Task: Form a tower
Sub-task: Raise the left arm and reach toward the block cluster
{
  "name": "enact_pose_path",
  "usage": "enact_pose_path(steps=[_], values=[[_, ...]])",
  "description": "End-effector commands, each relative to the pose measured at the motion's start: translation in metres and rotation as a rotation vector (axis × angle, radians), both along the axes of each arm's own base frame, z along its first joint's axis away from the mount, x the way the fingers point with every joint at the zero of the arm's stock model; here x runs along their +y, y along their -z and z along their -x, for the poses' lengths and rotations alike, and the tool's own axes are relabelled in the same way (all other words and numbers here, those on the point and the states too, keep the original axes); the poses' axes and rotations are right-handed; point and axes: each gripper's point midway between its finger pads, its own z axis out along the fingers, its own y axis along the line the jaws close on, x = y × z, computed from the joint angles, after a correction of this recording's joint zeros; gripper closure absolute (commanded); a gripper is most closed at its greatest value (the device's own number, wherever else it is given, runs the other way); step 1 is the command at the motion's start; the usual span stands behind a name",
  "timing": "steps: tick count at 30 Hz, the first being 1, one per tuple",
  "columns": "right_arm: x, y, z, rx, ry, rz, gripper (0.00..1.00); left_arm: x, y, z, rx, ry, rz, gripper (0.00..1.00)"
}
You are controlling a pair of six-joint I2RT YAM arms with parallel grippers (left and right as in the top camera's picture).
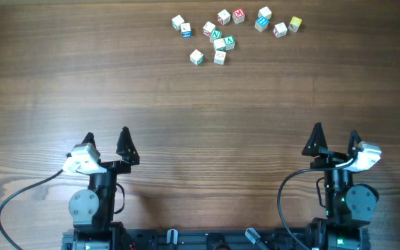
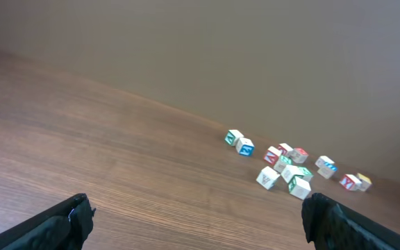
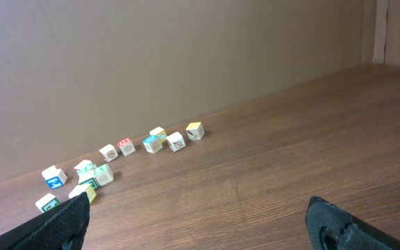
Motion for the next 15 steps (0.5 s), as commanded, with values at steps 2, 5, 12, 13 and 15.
enact_pose_path(steps=[2,5,12,13,15], values=[[0.0,0.001,0.0,0.005,-0.004,0.012,0.0,-0.011,-0.038,0.005,-0.069,0.06,-0.029,0.0],[0.0,0.001,0.0,0.005,-0.004,0.013,0.01,-0.011,-0.052,0.003,-0.062,0.06,-0.052,0.0],[0.0,0.001,0.0,0.005,-0.004,0.013,0.0,-0.017,-0.081,-0.019,0.022,0.102,-0.05,0.0],[0.0,0.001,0.0,0.005,-0.004,0.013,0.0,-0.018,-0.085,-0.024,0.034,0.107,-0.049,0.0],[0.0,0.001,0.0,0.005,-0.004,0.013,0.0,-0.021,-0.097,-0.039,0.072,0.124,-0.045,0.0]])
